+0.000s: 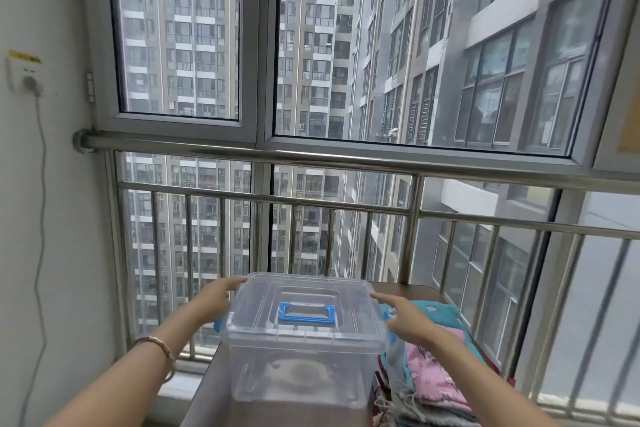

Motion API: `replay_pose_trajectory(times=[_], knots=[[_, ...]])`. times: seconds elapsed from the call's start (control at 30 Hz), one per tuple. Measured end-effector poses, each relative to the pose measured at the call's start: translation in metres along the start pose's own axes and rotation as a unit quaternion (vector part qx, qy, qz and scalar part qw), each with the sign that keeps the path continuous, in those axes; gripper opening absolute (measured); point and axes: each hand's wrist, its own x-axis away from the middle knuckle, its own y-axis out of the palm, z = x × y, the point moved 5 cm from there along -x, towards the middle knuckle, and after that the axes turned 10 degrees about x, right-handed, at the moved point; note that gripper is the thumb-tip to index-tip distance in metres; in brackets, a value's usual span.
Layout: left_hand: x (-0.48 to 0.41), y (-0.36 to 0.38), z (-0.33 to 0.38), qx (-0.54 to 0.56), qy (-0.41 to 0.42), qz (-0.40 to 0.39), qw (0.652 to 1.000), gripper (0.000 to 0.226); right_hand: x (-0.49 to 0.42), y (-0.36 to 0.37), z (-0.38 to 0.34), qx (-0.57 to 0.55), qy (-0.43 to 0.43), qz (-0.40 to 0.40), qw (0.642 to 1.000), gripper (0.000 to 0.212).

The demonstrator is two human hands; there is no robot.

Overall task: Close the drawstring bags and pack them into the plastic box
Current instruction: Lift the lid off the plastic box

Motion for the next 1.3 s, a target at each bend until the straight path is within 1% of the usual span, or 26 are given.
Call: replay_pose_trajectory(times=[0.1,0.2,0.3,0.53,0.63,0.7,0.77,0.83,0.93,1.07,1.17,1.23,1.3], knots=[[-0.002,-0.003,0.006,0.059,-0.001,-0.033,0.998,0.067,0.001,-0.004,0.000,-0.011,-0.007,-0.013,1.000,0.068],[0.000,-0.002,0.008,0.120,-0.027,-0.063,0.990,0.067,0.002,-0.005,-0.002,-0.026,-0.015,-0.013,0.999,0.065],[0.003,-0.003,0.007,0.149,-0.043,-0.064,0.986,0.067,0.003,-0.004,-0.002,-0.028,-0.016,-0.010,0.999,0.064],[0.012,-0.014,0.020,0.212,-0.039,-0.069,0.974,0.065,0.003,-0.013,-0.002,-0.053,-0.034,-0.011,0.998,0.064],[0.007,-0.021,0.024,0.229,-0.031,-0.069,0.970,0.065,0.007,-0.025,-0.011,-0.102,-0.041,-0.016,0.994,0.059],[0.001,-0.025,0.022,0.260,-0.034,-0.059,0.963,0.062,0.007,-0.033,-0.014,-0.139,-0.035,-0.020,0.989,0.055],[-0.005,-0.030,0.021,0.291,-0.035,-0.041,0.955,0.057,0.003,-0.041,-0.017,-0.168,-0.029,0.001,0.985,0.046],[-0.011,-0.032,0.021,0.308,-0.029,-0.024,0.951,0.049,-0.001,-0.048,-0.020,-0.201,-0.018,0.038,0.979,0.031],[-0.021,-0.029,0.028,0.333,-0.016,0.005,0.943,0.047,-0.017,-0.052,-0.021,-0.264,0.008,0.076,0.961,0.047],[-0.036,-0.028,0.045,0.358,0.014,0.044,0.933,0.048,-0.038,-0.059,-0.034,-0.293,0.049,0.128,0.946,0.047],[-0.050,-0.032,0.050,0.368,0.022,0.057,0.928,0.048,-0.066,-0.061,-0.034,-0.316,0.092,0.180,0.927,0.059],[-0.065,-0.031,0.049,0.351,0.021,0.055,0.934,0.044,-0.081,-0.060,-0.035,-0.319,0.126,0.196,0.919,0.063],[-0.075,-0.028,0.050,0.325,0.020,0.055,0.944,0.043,-0.093,-0.057,-0.038,-0.305,0.154,0.197,0.919,0.062]])
